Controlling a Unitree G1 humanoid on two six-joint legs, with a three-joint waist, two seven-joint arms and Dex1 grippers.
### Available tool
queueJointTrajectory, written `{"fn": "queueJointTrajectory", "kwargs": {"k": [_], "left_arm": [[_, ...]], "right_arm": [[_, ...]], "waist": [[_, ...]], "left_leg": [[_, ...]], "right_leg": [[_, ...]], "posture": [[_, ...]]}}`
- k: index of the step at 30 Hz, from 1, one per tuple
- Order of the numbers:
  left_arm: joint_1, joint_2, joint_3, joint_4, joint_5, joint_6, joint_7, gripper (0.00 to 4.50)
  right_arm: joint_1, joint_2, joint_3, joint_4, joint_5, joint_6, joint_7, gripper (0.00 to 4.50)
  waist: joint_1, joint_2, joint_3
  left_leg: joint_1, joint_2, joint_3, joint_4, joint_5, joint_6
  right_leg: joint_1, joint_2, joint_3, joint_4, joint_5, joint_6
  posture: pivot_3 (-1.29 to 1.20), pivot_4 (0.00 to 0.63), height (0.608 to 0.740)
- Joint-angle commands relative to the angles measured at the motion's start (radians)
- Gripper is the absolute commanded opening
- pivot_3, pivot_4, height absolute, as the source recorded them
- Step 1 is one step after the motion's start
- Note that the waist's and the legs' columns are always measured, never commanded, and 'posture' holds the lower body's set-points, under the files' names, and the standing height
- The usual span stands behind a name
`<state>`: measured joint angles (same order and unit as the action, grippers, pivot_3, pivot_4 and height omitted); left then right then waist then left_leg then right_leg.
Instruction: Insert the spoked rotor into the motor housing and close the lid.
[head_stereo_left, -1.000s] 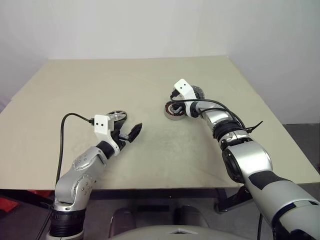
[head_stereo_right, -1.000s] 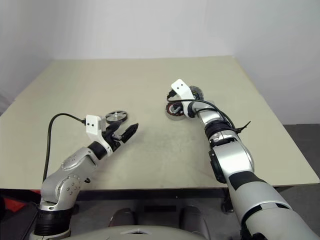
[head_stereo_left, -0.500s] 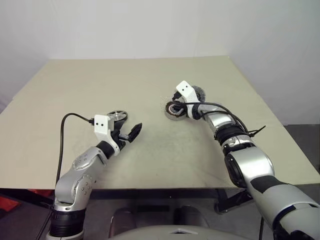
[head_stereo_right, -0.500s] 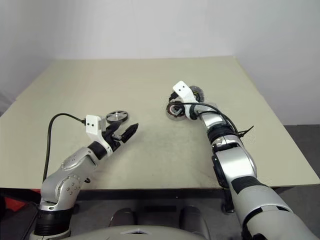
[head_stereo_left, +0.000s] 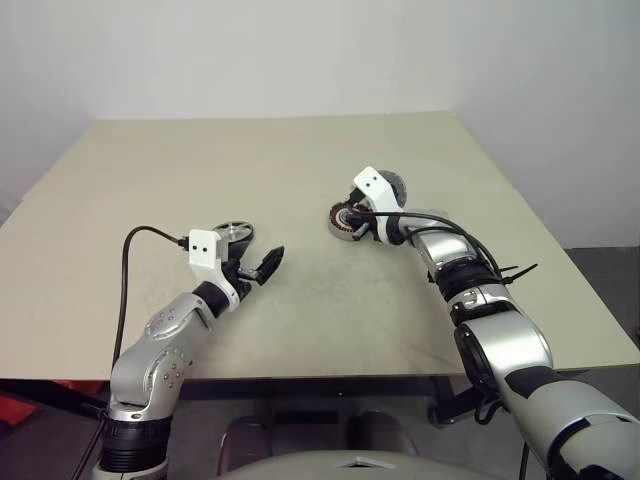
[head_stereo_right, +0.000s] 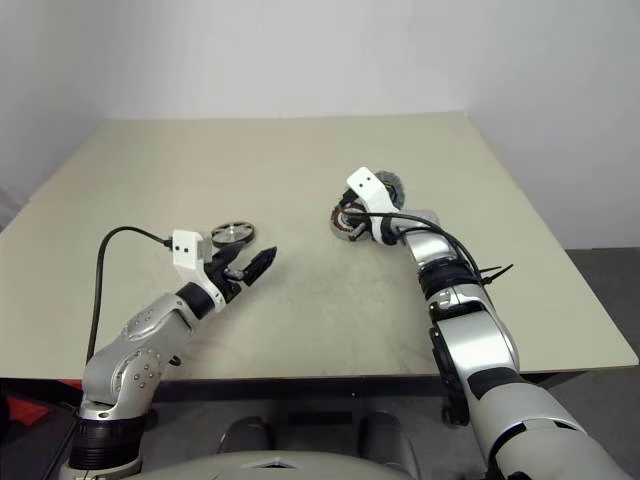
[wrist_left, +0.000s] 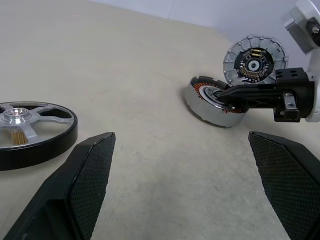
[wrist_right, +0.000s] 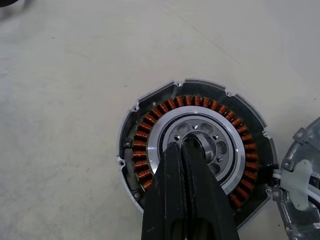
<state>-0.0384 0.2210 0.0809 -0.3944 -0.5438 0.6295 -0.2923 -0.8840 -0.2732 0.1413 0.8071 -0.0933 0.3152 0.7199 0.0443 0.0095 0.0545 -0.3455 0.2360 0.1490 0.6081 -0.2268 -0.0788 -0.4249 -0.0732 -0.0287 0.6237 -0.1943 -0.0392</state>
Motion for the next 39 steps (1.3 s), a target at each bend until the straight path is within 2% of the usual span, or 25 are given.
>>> {"fn": "queueJointTrajectory", "kwargs": {"k": [1, 6, 24, 39], "left_arm": [[-0.019, 0.005, 0.008, -0.012, 0.000, -0.019, -0.008, 4.50], [-0.018, 0.004, 0.009, -0.010, -0.001, -0.018, -0.008, 4.50], [-0.016, 0.010, 0.012, -0.014, 0.001, -0.016, -0.005, 4.50], [-0.017, 0.010, 0.012, -0.009, 0.001, -0.017, -0.006, 4.50]], "right_arm": [[-0.006, -0.012, -0.006, -0.067, 0.017, 0.009, 0.013, 0.01], [-0.024, -0.009, -0.019, -0.075, 0.029, 0.013, 0.007, 0.01], [-0.103, 0.034, -0.019, 0.208, 0.009, -0.115, -0.106, 0.01], [-0.161, 0.030, -0.046, 0.182, 0.034, -0.124, -0.096, 0.01]], "waist": [[0.000, 0.000, 0.000], [0.000, 0.000, 0.000], [-0.002, 0.000, 0.000], [-0.002, 0.000, 0.000]], "left_leg": [[0.000, 0.000, 0.000, 0.000, 0.000, 0.000], [0.000, 0.000, 0.000, 0.000, 0.000, 0.000], [0.000, 0.000, 0.000, 0.000, 0.000, 0.000], [0.000, 0.000, 0.000, 0.000, 0.000, 0.000]], "right_leg": [[0.000, 0.000, 0.000, 0.000, 0.000, 0.000], [0.000, 0.000, 0.000, 0.000, 0.000, 0.000], [0.000, 0.000, 0.000, 0.000, 0.000, 0.000], [0.000, 0.000, 0.000, 0.000, 0.000, 0.000]], "posture": [[0.00, 0.000, 0.740], [0.00, 0.000, 0.740], [0.00, 0.000, 0.740], [0.00, 0.000, 0.740]]}}
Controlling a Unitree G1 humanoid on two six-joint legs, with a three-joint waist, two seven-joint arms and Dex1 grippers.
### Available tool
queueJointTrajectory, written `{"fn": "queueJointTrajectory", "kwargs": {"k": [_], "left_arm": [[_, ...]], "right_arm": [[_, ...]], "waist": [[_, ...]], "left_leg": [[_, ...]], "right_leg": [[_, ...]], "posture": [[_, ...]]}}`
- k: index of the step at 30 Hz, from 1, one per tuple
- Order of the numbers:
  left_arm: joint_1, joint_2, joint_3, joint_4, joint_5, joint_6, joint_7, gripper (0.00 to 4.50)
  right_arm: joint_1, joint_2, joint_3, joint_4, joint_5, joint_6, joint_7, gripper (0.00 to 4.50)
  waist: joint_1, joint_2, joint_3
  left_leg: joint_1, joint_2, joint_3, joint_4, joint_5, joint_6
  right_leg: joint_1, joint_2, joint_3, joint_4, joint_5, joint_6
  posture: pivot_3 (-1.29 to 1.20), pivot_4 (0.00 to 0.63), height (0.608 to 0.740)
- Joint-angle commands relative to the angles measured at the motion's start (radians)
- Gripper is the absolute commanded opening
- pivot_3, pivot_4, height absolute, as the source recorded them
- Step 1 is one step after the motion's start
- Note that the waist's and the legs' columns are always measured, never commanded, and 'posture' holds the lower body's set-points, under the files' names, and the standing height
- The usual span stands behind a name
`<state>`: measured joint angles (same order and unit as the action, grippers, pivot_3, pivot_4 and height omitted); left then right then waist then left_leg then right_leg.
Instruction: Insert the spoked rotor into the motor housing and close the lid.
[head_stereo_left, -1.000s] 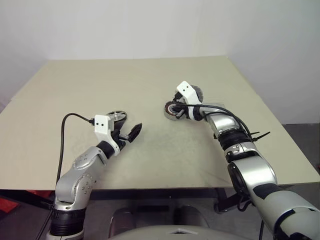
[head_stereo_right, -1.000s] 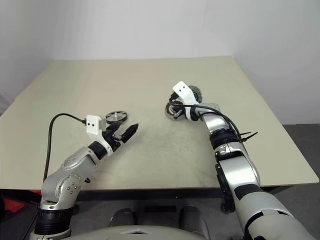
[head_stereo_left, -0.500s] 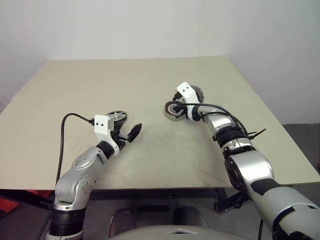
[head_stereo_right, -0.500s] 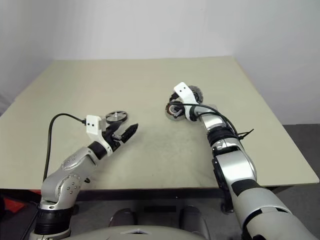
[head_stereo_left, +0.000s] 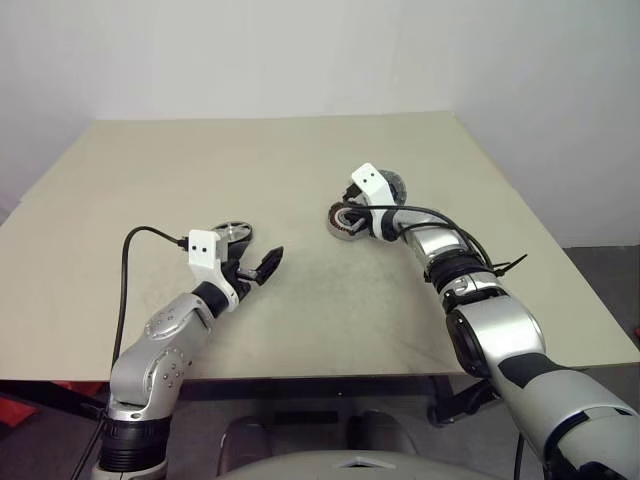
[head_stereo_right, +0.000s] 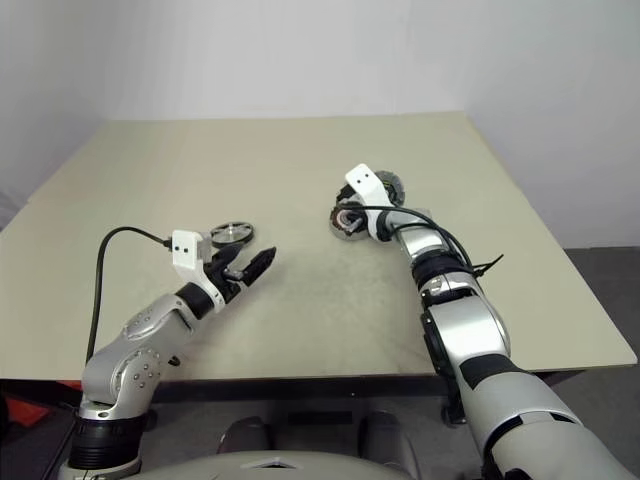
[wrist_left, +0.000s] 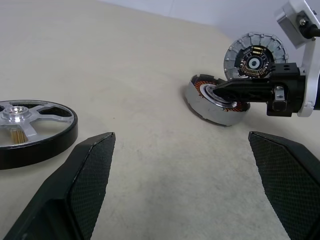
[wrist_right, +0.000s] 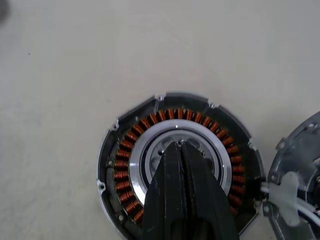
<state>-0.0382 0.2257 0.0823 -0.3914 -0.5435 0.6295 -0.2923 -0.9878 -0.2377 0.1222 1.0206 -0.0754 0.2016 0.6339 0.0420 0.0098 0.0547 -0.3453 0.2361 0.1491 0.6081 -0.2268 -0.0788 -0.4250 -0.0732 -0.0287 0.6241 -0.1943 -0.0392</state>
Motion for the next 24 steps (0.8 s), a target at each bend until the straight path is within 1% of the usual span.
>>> {"fn": "queueJointTrajectory", "kwargs": {"k": [1, 15, 21, 24], "left_arm": [[-0.017, 0.005, 0.010, -0.013, 0.000, -0.017, -0.006, 4.50], [-0.011, 0.003, 0.010, -0.020, 0.002, -0.017, 0.002, 4.50], [-0.011, 0.003, 0.010, -0.019, 0.002, -0.017, 0.001, 4.50], [-0.014, 0.002, 0.011, -0.014, 0.002, -0.018, 0.000, 4.50]], "right_arm": [[-0.061, -0.007, -0.028, -0.025, 0.014, -0.013, -0.016, 0.01], [-0.039, -0.020, -0.009, 0.122, -0.026, -0.069, -0.095, 0.01], [-0.024, -0.004, -0.010, 0.048, -0.005, -0.050, -0.030, 0.01], [0.007, -0.024, 0.020, -0.089, 0.000, -0.024, 0.088, 0.01]], "waist": [[0.000, 0.000, 0.000], [0.001, 0.000, 0.000], [0.001, 0.000, 0.000], [0.002, 0.000, 0.000]], "left_leg": [[0.000, 0.000, 0.000, 0.000, 0.000, 0.000], [0.000, 0.000, 0.000, 0.000, 0.000, 0.000], [0.000, 0.000, 0.000, 0.000, 0.000, 0.000], [0.000, 0.000, 0.000, 0.000, 0.000, 0.000]], "right_leg": [[0.000, 0.000, 0.000, 0.000, 0.000, 0.000], [0.000, 0.000, 0.000, 0.000, 0.000, 0.000], [0.000, 0.000, 0.000, 0.000, 0.000, 0.000], [0.000, 0.000, 0.000, 0.000, 0.000, 0.000]], "posture": [[0.00, 0.000, 0.740], [0.00, 0.000, 0.740], [0.00, 0.000, 0.740], [0.00, 0.000, 0.740]]}}
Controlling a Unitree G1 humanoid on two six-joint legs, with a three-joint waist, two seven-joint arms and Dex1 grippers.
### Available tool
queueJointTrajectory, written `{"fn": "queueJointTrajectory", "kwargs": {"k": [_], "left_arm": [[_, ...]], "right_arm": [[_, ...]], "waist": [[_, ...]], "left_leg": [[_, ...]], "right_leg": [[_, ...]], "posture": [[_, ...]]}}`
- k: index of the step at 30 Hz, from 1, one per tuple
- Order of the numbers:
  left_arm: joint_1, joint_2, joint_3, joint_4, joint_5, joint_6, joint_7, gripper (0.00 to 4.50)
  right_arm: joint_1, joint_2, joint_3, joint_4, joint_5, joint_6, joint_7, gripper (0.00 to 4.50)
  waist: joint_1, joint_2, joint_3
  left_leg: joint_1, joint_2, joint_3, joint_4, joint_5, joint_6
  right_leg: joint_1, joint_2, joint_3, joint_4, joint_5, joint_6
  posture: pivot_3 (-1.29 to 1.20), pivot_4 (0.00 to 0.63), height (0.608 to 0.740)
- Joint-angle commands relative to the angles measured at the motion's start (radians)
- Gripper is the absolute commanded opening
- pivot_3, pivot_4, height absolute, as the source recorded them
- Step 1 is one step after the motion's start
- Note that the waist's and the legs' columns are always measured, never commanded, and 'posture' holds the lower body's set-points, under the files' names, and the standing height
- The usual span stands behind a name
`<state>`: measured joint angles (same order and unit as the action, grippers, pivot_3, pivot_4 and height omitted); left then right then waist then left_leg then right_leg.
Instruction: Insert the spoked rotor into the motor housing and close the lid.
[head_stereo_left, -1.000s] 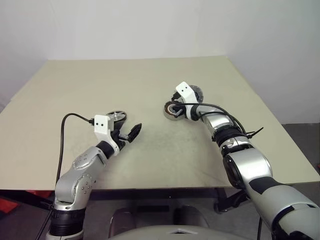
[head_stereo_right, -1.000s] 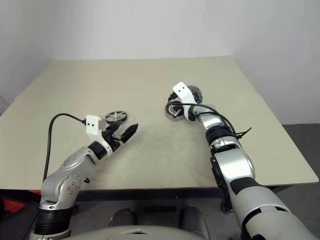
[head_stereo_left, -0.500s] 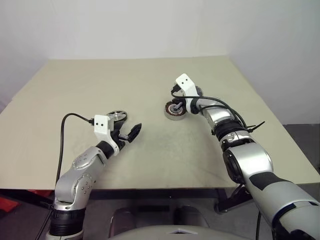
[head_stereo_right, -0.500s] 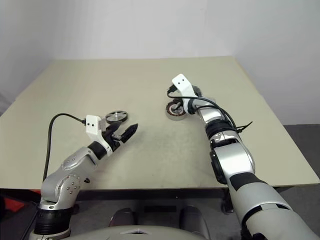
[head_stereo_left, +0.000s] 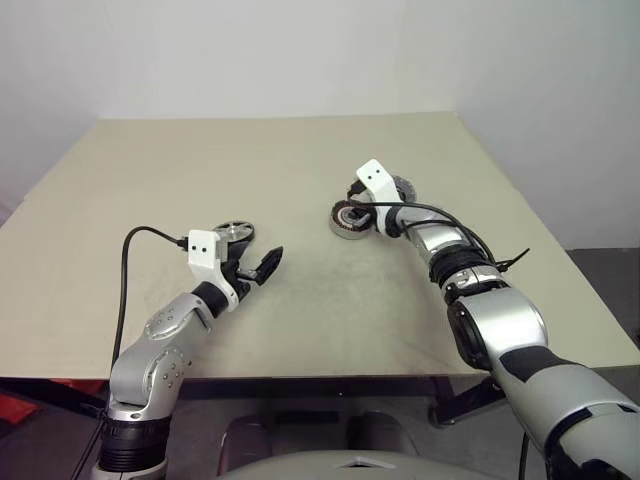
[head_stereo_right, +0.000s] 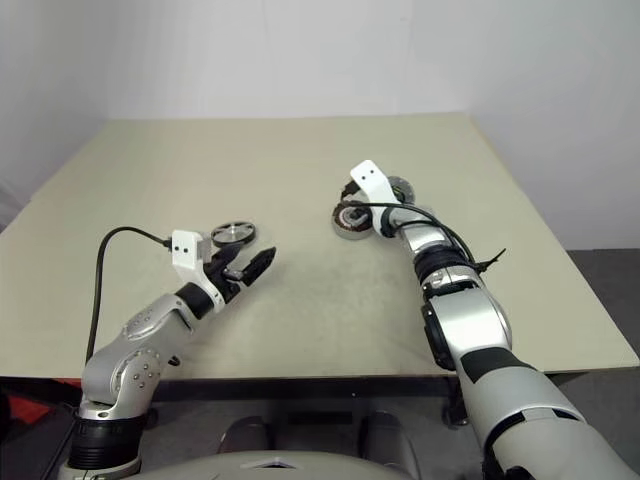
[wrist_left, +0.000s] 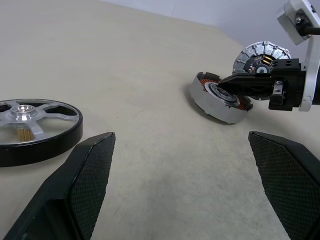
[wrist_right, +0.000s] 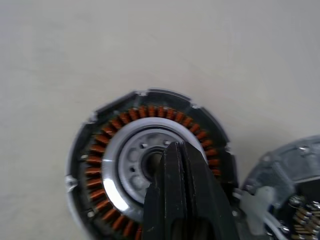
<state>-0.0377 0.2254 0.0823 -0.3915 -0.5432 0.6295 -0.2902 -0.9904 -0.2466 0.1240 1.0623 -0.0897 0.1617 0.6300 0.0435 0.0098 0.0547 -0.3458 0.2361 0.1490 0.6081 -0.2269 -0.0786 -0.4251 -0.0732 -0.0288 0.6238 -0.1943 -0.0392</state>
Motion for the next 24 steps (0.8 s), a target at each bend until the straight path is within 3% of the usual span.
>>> {"fn": "queueJointTrajectory", "kwargs": {"k": [1, 5, 12, 15, 21, 24], "left_arm": [[-0.015, 0.002, 0.011, -0.013, 0.002, -0.019, -0.002, 4.50], [-0.020, -0.001, 0.008, -0.006, 0.003, -0.022, -0.004, 4.50], [-0.029, -0.008, 0.004, 0.007, 0.007, -0.030, -0.005, 4.50], [-0.028, -0.011, 0.005, 0.008, 0.007, -0.032, -0.005, 4.50], [-0.026, -0.013, 0.005, 0.009, 0.010, -0.037, -0.005, 4.50], [-0.027, -0.013, 0.005, 0.009, 0.011, -0.037, -0.006, 4.50]], "right_arm": [[0.020, -0.028, 0.034, -0.186, 0.009, 0.021, 0.130, 0.01], [0.041, -0.078, 0.085, -0.328, -0.023, 0.026, 0.210, 0.01], [0.028, -0.143, 0.128, -0.360, -0.059, -0.023, 0.293, 0.01], [0.023, -0.190, 0.168, -0.322, -0.092, -0.093, 0.360, 0.58], [-0.051, -0.241, 0.214, -0.218, -0.140, -0.260, 0.444, 2.54], [-0.088, -0.258, 0.233, -0.192, -0.150, -0.346, 0.526, 2.54]], "waist": [[0.000, 0.000, 0.000], [0.001, 0.000, 0.000], [0.001, 0.000, 0.000], [0.002, 0.000, 0.000], [-0.003, 0.000, 0.000], [-0.004, 0.000, 0.000]], "left_leg": [[0.000, 0.000, 0.000, 0.000, 0.000, 0.000], [-0.001, 0.000, 0.000, 0.000, 0.000, 0.000], [0.000, 0.000, 0.000, 0.000, 0.000, 0.000], [-0.001, 0.000, 0.000, 0.000, 0.000, 0.000], [-0.001, 0.000, 0.000, 0.001, 0.000, 0.001], [-0.001, 0.000, 0.000, 0.001, 0.000, 0.001]], "right_leg": [[0.000, 0.000, 0.000, 0.000, 0.000, 0.000], [0.000, 0.000, 0.000, -0.001, 0.000, 0.000], [0.000, 0.000, 0.000, 0.000, 0.000, 0.000], [0.000, 0.000, 0.000, -0.001, 0.000, 0.000], [0.000, 0.000, 0.000, -0.001, 0.000, 0.000], [-0.001, 0.000, 0.000, 0.000, 0.000, 0.000]], "posture": [[0.00, 0.000, 0.740], [0.00, 0.000, 0.740], [0.00, 0.000, 0.740], [0.00, 0.000, 0.740], [0.00, 0.000, 0.740], [0.00, 0.000, 0.740]]}}
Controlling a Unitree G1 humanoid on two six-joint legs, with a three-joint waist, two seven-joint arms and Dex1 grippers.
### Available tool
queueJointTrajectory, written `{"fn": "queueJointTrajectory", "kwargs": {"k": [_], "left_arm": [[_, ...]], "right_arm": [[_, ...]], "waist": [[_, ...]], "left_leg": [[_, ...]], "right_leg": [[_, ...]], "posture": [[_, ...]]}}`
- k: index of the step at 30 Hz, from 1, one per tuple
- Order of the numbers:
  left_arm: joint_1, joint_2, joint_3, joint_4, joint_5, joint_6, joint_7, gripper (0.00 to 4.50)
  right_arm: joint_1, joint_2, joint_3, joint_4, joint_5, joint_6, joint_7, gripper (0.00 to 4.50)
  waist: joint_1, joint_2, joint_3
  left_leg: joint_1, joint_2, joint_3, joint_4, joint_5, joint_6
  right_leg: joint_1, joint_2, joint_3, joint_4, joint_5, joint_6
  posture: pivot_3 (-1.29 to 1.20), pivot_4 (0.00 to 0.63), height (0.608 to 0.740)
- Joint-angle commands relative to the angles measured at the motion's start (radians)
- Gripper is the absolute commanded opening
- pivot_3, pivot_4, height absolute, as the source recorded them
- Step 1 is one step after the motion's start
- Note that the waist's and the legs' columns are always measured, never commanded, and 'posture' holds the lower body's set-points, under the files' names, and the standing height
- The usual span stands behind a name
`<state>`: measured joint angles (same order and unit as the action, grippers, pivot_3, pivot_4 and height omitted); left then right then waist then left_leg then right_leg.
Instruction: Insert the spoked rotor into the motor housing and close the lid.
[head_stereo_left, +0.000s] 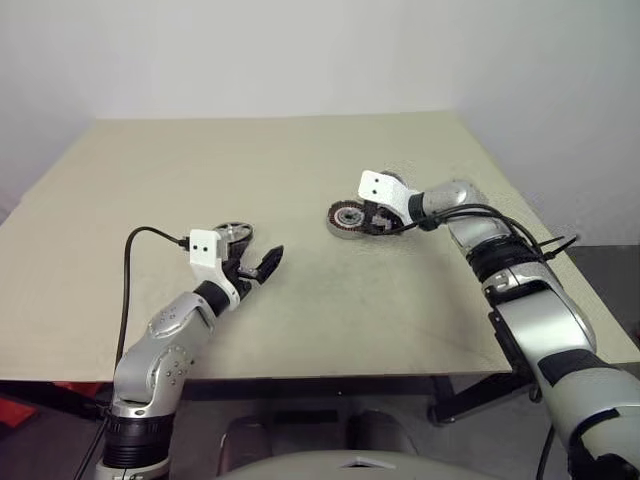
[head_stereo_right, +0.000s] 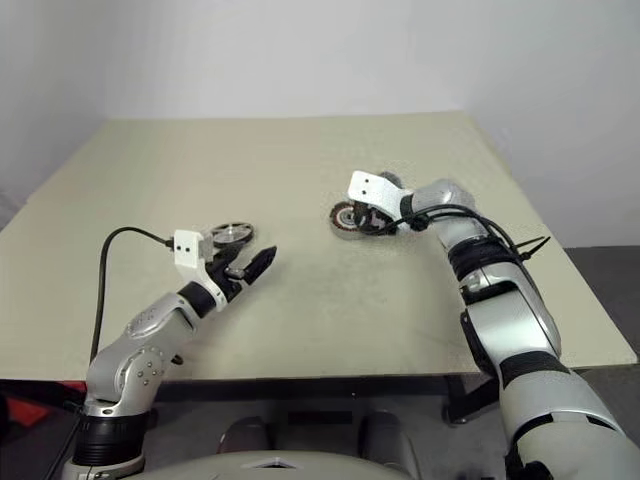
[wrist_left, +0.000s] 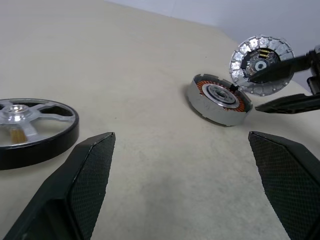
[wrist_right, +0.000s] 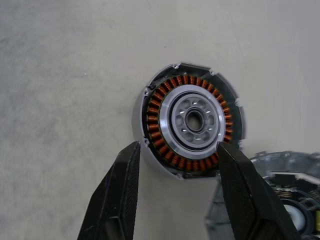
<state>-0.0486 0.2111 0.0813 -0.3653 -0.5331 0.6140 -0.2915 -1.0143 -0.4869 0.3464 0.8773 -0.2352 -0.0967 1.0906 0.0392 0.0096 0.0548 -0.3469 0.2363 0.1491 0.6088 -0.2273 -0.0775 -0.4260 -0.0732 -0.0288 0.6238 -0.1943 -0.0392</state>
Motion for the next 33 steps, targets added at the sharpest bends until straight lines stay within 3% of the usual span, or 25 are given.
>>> {"fn": "queueJointTrajectory", "kwargs": {"k": [1, 10, 16, 33], "left_arm": [[-0.016, 0.001, 0.006, -0.016, 0.002, -0.022, -0.005, 4.50], [-0.017, -0.020, -0.007, -0.005, 0.010, -0.035, -0.001, 4.50], [0.006, -0.042, -0.008, -0.014, 0.020, -0.052, 0.012, 4.50], [0.013, -0.040, -0.002, -0.023, 0.029, -0.054, 0.017, 4.50]], "right_arm": [[-0.079, -0.022, 0.020, 0.007, -0.012, -0.120, 0.089, 2.54], [-0.226, 0.028, 0.107, 0.241, -0.113, -0.307, 0.197, 2.54], [-0.297, 0.070, 0.136, 0.359, -0.187, -0.337, 0.130, 2.54], [-0.283, 0.118, 0.133, 0.434, -0.248, -0.293, 0.057, 2.54]], "waist": [[0.001, 0.000, 0.000], [0.001, 0.000, 0.000], [0.001, 0.000, 0.000], [0.001, 0.000, 0.000]], "left_leg": [[0.000, 0.000, 0.000, 0.000, 0.000, 0.000], [-0.002, 0.000, 0.000, 0.003, -0.002, 0.003], [-0.003, 0.001, 0.000, 0.003, -0.002, 0.004], [-0.003, 0.001, 0.000, 0.003, -0.002, 0.004]], "right_leg": [[0.000, 0.000, 0.000, 0.000, 0.000, 0.000], [0.000, 0.000, 0.000, 0.000, 0.000, 0.000], [-0.001, 0.000, -0.001, 0.000, 0.000, 0.000], [-0.001, 0.000, -0.001, 0.000, 0.000, 0.000]], "posture": [[0.00, 0.000, 0.740], [0.00, 0.000, 0.740], [0.00, 0.000, 0.740], [0.00, 0.000, 0.740]]}}
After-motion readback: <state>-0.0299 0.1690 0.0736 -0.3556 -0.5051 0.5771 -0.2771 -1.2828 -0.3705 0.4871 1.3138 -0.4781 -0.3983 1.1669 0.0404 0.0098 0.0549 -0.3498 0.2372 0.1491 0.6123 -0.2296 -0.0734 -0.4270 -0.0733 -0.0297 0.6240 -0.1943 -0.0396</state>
